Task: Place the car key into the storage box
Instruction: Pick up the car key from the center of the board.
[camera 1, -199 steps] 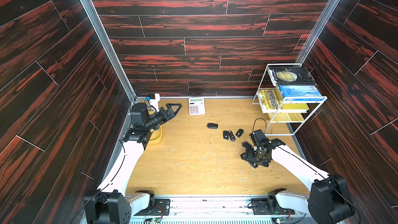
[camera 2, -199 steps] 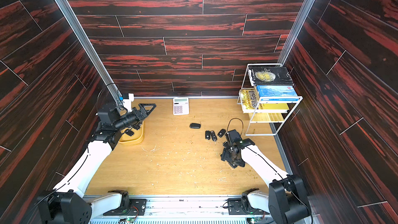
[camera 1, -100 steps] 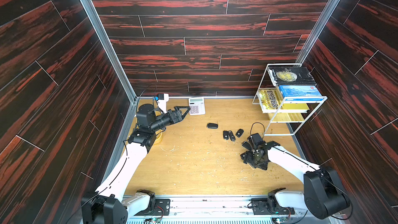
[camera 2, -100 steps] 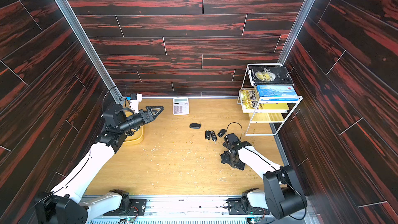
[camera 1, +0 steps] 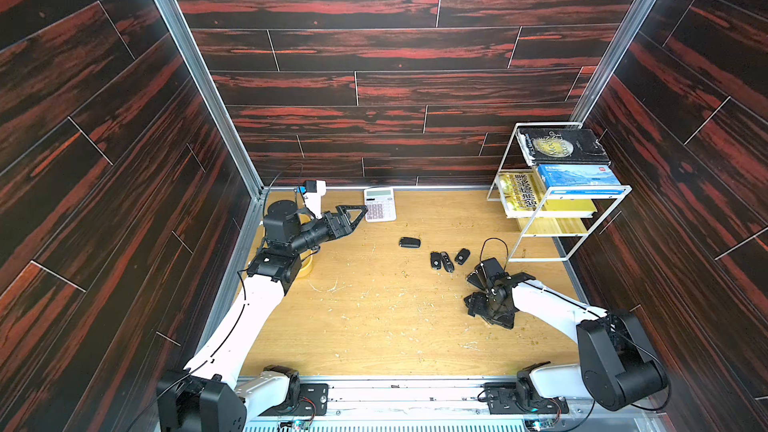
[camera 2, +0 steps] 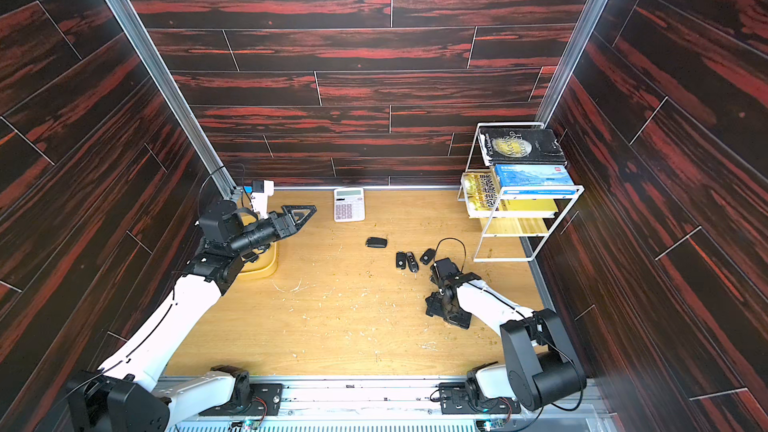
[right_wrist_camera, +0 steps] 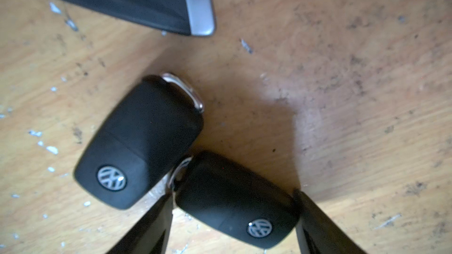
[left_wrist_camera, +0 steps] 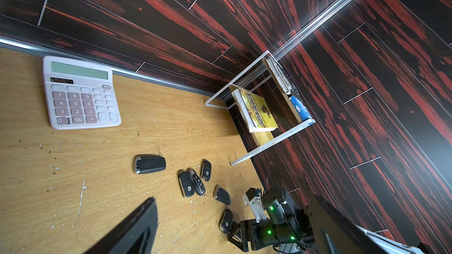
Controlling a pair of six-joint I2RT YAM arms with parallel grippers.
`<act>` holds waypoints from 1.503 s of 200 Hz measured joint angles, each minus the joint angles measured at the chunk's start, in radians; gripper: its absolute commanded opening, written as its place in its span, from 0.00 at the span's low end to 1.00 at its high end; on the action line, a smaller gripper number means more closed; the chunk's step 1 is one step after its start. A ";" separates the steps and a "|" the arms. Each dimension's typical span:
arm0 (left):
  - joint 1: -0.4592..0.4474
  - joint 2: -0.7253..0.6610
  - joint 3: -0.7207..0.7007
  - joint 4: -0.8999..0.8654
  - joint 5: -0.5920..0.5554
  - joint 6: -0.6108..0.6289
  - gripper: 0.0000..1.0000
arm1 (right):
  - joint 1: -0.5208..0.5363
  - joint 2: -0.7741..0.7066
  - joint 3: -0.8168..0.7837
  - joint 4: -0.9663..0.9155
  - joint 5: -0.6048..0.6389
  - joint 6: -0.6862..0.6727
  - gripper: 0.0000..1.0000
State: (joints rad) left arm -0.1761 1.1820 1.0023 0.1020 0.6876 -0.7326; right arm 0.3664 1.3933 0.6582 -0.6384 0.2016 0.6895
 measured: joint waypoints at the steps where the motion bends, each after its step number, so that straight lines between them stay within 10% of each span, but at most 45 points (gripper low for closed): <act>1: 0.000 0.001 0.000 0.000 0.000 0.000 1.00 | 0.000 0.000 0.000 0.000 0.000 0.002 0.81; 300: -0.003 0.055 -0.008 0.071 0.019 -0.013 1.00 | -0.009 -0.002 -0.006 0.026 -0.057 0.297 0.86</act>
State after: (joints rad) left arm -0.1791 1.2366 0.9939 0.1734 0.7071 -0.7452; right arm 0.3573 1.3914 0.6521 -0.6121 0.1448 0.9867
